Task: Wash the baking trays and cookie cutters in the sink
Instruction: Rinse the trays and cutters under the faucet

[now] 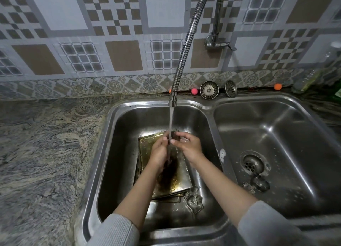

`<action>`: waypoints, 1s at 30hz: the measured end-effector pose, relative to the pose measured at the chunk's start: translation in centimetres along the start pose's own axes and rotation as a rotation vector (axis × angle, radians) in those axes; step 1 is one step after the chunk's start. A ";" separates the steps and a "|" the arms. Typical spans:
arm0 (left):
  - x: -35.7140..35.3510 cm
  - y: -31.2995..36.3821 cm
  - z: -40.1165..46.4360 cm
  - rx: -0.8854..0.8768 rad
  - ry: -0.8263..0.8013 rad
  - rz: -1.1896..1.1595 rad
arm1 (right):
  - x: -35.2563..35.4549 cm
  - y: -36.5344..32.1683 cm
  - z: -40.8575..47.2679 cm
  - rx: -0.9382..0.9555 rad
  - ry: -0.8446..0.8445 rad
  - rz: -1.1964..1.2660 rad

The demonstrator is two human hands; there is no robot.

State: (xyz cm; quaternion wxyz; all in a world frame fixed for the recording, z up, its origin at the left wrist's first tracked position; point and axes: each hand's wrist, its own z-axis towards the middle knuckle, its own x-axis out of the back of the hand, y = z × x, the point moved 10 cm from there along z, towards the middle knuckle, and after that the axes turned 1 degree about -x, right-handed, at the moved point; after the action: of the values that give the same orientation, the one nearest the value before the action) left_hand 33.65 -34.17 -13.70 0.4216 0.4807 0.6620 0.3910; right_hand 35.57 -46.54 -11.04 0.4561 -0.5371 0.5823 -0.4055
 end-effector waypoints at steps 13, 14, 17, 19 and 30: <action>0.4 -0.4 -0.5 0.034 -0.110 -0.063 | 0.4 -0.8 0.9 0.033 -0.077 -0.047; 0.2 -0.7 -0.6 0.056 -0.124 -0.090 | 0.4 -0.9 0.9 0.038 -0.075 -0.061; 0.2 -1.3 -0.7 0.112 -0.117 -0.162 | 0.1 -1.2 0.9 0.078 -0.066 -0.143; 0.5 -1.5 -1.0 0.129 -0.077 -0.158 | 0.0 -1.4 0.9 0.111 -0.062 -0.200; 0.9 -1.3 -1.4 0.141 -0.010 -0.084 | -0.5 -0.4 1.1 0.067 -0.113 -0.224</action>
State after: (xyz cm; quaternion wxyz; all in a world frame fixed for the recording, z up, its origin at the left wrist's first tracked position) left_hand 31.82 -33.79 -14.62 0.4061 0.4831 0.7053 0.3229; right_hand 36.70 -46.03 -10.83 0.4579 -0.6052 0.4781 -0.4420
